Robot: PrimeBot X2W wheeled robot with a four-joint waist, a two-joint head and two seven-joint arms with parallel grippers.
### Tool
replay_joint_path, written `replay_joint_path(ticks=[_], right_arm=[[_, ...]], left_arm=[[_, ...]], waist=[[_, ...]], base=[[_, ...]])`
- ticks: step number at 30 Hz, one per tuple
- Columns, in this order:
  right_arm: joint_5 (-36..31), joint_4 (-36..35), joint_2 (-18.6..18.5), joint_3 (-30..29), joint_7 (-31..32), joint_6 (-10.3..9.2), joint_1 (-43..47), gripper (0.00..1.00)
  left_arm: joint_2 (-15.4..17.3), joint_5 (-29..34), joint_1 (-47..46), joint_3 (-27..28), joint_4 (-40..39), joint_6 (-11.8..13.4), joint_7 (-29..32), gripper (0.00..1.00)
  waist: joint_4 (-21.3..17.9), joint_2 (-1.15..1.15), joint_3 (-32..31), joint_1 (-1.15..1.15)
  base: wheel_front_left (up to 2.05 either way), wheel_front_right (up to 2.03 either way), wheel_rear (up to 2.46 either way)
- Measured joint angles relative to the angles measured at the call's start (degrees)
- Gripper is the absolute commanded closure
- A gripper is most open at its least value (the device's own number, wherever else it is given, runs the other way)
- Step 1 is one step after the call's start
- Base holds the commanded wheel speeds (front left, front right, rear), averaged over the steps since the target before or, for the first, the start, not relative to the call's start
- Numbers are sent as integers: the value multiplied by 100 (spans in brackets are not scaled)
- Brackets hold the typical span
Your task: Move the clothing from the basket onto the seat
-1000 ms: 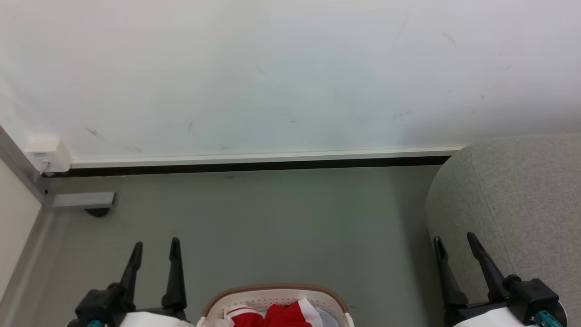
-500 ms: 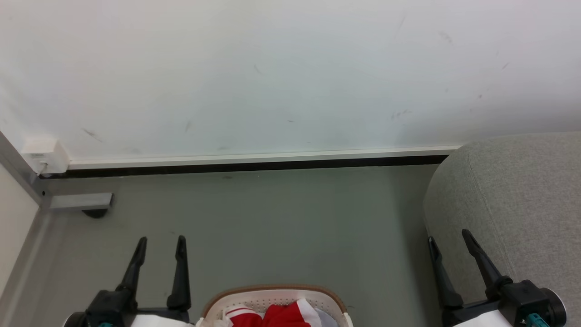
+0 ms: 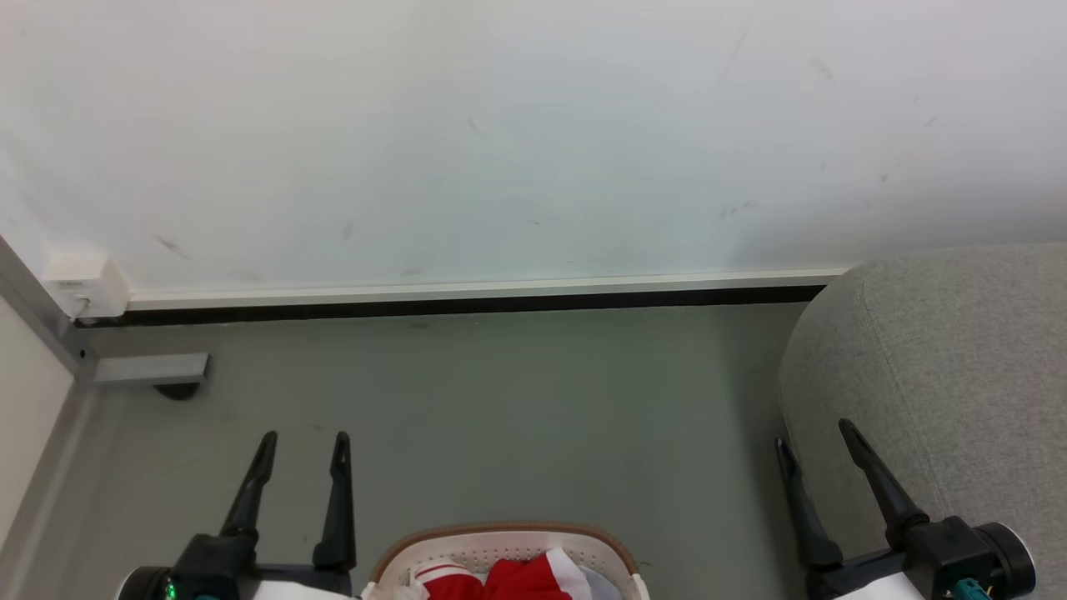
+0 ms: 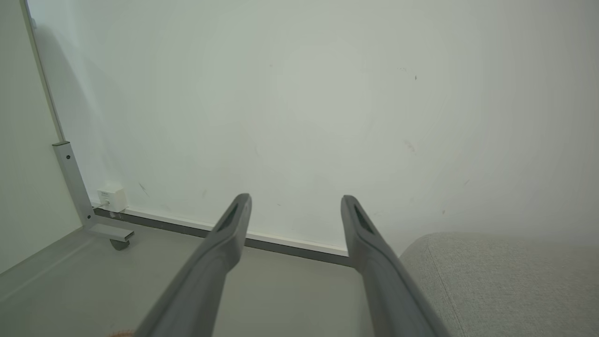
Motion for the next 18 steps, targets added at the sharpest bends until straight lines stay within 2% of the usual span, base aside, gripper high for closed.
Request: replay_joint_path(ticks=[18], right_arm=[[16, 5, -2, -12, 0, 0, -18, 0]], left_arm=[[-32, -1, 16, 53, 3, -41, 0, 0]], waist=[[-40, 0, 13, 0]], base=[[0, 0, 0]])
